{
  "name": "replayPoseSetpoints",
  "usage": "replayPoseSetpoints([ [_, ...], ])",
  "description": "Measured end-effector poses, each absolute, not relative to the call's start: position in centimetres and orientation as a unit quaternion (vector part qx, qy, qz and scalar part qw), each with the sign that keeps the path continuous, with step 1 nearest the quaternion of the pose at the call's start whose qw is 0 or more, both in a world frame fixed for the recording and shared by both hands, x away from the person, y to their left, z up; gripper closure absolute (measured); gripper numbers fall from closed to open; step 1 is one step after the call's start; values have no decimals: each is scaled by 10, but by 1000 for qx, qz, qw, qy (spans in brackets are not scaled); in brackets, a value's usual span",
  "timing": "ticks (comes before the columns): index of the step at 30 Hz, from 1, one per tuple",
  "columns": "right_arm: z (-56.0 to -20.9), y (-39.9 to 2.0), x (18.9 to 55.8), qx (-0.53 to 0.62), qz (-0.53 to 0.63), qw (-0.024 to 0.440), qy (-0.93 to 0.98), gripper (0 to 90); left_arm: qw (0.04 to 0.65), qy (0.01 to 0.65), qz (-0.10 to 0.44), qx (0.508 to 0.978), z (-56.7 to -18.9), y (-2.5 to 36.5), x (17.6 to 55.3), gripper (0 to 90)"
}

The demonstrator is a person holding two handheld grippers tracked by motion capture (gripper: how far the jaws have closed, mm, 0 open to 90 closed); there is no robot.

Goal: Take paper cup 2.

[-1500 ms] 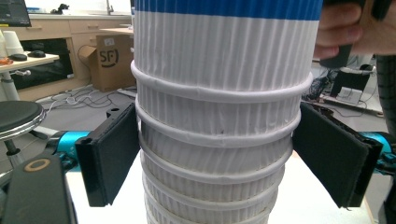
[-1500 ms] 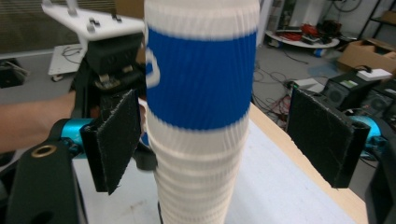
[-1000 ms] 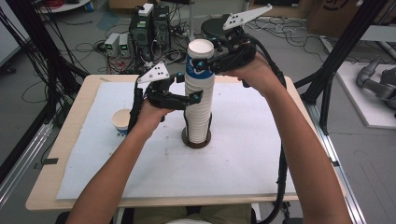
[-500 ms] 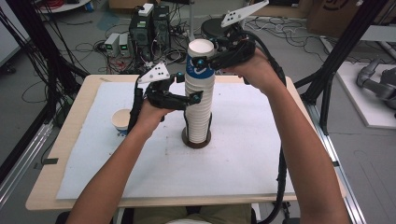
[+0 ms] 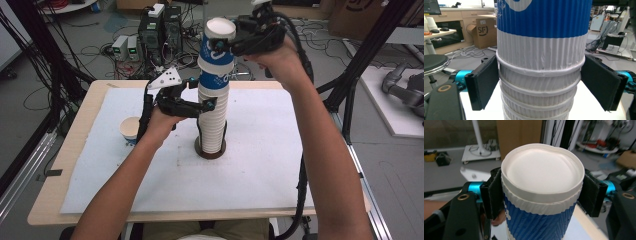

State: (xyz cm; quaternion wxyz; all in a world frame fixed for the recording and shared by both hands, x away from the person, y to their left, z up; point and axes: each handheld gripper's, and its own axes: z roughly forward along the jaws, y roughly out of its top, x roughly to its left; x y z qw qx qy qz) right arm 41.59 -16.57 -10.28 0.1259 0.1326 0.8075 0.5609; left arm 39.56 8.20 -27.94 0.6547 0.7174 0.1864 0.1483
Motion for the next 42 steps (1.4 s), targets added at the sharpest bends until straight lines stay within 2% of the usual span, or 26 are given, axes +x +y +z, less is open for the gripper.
replayPoseSetpoints([
  [7,-81,-187,404,141,574,174,788,298,654,187,148,718,-280,82,395,162],
  [18,-87,-222,385,143,569,181,789,296,652,188,144,720,-280,83,396,160],
  [30,-153,-238,362,140,555,156,805,293,651,189,146,720,-279,82,395,155],
  [35,-196,-241,357,153,554,129,808,293,668,191,163,701,-277,86,391,143],
  [42,-222,-246,359,170,556,113,806,292,670,196,168,696,-276,100,384,132],
])
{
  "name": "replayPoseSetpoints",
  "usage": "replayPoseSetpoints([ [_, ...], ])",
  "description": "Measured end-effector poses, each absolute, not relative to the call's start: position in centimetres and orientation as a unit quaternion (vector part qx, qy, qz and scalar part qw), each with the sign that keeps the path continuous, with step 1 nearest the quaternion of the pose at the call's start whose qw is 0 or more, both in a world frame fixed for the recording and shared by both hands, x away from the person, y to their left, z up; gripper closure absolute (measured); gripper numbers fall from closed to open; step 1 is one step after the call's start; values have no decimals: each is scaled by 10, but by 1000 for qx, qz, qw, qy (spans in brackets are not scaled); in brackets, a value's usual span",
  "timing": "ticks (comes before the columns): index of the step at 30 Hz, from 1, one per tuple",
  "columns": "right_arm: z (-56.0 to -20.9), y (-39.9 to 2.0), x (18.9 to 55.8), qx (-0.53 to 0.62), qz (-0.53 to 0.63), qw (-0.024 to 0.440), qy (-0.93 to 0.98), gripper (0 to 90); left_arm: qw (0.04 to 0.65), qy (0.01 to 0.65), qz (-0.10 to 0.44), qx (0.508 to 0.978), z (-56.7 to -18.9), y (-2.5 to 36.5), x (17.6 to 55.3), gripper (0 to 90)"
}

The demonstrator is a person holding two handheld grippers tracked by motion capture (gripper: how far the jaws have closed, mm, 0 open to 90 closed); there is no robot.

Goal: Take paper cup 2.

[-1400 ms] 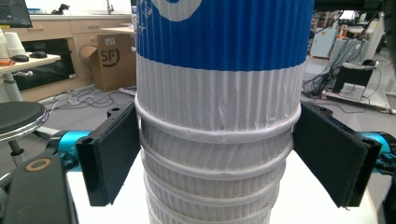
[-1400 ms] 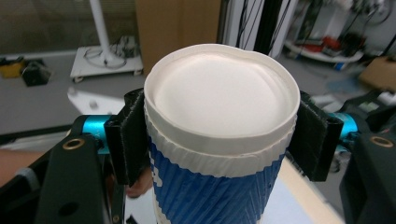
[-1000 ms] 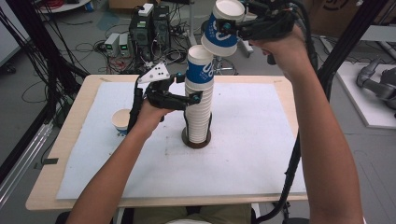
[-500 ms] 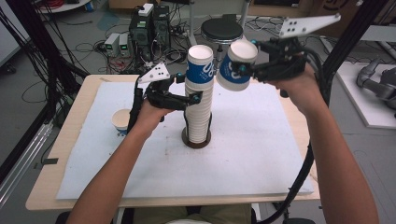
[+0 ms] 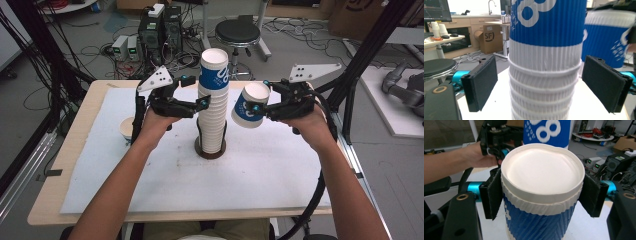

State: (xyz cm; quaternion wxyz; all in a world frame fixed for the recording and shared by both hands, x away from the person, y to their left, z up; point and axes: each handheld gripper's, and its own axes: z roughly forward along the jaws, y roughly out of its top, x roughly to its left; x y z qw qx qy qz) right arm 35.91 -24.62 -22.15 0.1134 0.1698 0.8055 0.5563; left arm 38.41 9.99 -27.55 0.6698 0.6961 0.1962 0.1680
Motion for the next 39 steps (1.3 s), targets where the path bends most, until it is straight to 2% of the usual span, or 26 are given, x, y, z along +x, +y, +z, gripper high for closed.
replayPoseSetpoints([
  [11,-261,-245,350,176,549,104,810,292,657,183,172,710,-304,125,350,132],
  [17,-291,-236,341,167,542,99,817,292,660,155,140,722,-329,130,332,132],
  [24,-323,-222,334,163,541,89,820,291,653,153,122,732,-352,123,325,132],
  [28,-330,-218,332,161,543,91,819,291,649,145,127,736,-358,116,325,132],
  [39,-337,-211,330,155,549,77,818,291,653,115,91,743,-362,102,322,132],
])
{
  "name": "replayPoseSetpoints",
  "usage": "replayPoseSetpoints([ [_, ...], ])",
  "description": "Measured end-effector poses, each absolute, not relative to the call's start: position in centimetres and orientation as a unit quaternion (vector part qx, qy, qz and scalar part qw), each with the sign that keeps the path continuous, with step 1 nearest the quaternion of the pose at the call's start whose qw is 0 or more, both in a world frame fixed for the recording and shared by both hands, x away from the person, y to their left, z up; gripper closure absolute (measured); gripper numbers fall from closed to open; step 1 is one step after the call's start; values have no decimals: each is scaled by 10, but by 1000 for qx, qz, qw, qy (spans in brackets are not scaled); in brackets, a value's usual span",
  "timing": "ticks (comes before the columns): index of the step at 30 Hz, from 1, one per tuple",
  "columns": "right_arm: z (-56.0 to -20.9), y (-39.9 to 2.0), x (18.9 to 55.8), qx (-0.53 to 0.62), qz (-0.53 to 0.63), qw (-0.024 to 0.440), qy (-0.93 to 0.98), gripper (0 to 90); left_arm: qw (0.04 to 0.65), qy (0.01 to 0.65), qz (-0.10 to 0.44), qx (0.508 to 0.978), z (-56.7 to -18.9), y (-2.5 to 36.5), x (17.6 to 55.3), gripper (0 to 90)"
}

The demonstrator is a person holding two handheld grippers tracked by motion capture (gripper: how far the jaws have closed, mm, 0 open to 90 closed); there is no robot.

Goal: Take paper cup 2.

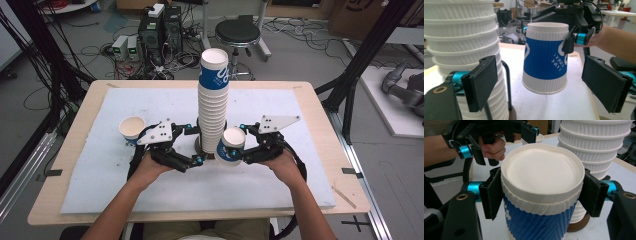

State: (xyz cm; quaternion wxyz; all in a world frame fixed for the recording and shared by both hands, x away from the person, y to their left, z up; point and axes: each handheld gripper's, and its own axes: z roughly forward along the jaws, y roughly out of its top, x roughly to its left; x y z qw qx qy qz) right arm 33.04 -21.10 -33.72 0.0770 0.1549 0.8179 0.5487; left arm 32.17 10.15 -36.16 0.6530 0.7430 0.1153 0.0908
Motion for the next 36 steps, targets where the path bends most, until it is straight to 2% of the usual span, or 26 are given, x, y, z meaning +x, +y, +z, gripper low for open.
replayPoseSetpoints([
  [36,-337,-188,325,118,599,7,792,292,633,79,43,769,-383,66,319,132],
])
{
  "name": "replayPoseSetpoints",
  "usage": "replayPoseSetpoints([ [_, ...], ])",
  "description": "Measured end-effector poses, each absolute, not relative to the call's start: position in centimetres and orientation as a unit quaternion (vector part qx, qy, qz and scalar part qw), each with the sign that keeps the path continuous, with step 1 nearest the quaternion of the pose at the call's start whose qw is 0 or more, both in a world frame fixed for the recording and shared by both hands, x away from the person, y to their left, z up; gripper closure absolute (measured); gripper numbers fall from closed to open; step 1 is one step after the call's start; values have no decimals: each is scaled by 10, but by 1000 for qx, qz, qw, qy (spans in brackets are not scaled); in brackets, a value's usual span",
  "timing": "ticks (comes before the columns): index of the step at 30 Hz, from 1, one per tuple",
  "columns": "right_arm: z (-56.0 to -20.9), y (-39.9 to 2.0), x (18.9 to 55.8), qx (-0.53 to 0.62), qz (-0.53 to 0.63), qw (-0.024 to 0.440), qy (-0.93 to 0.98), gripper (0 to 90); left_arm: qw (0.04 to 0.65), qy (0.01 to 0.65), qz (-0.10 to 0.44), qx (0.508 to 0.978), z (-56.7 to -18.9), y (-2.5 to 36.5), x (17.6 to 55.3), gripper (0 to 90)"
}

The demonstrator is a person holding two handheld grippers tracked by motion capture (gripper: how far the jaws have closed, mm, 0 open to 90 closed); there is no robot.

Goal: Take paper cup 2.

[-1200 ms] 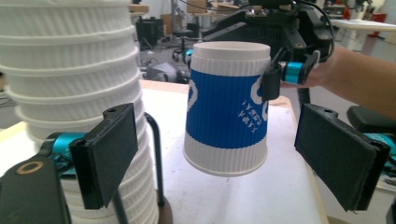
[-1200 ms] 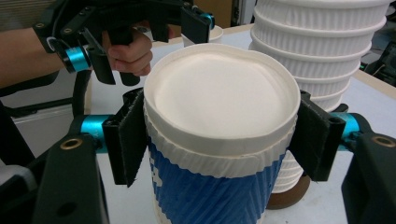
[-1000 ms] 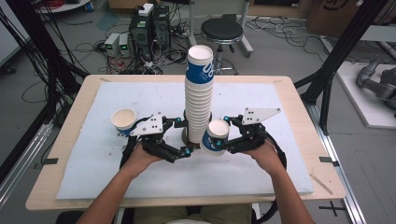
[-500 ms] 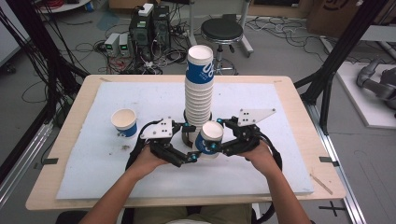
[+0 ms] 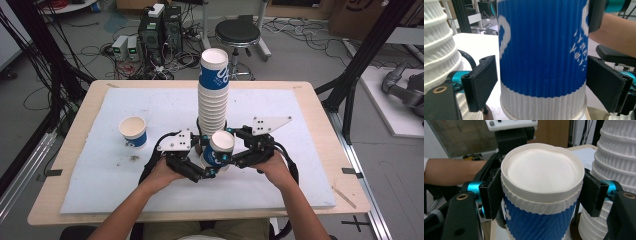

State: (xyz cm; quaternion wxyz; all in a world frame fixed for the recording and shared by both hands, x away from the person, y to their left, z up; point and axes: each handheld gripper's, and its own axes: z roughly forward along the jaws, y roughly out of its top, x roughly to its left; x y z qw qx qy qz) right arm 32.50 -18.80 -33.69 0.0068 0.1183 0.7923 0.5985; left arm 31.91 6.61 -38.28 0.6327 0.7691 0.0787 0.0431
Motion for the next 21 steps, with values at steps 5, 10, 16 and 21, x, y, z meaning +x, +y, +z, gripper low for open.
replayPoseSetpoints([
  [5,-337,-188,324,119,602,7,789,292,640,85,41,763,-383,66,320,132],
  [10,-338,-187,325,120,607,6,785,293,640,79,40,763,-383,67,319,157],
  [16,-337,-188,325,121,608,8,785,298,640,73,40,763,-382,68,319,232],
  [21,-338,-187,324,125,605,6,786,298,635,75,38,768,-382,70,319,254],
])
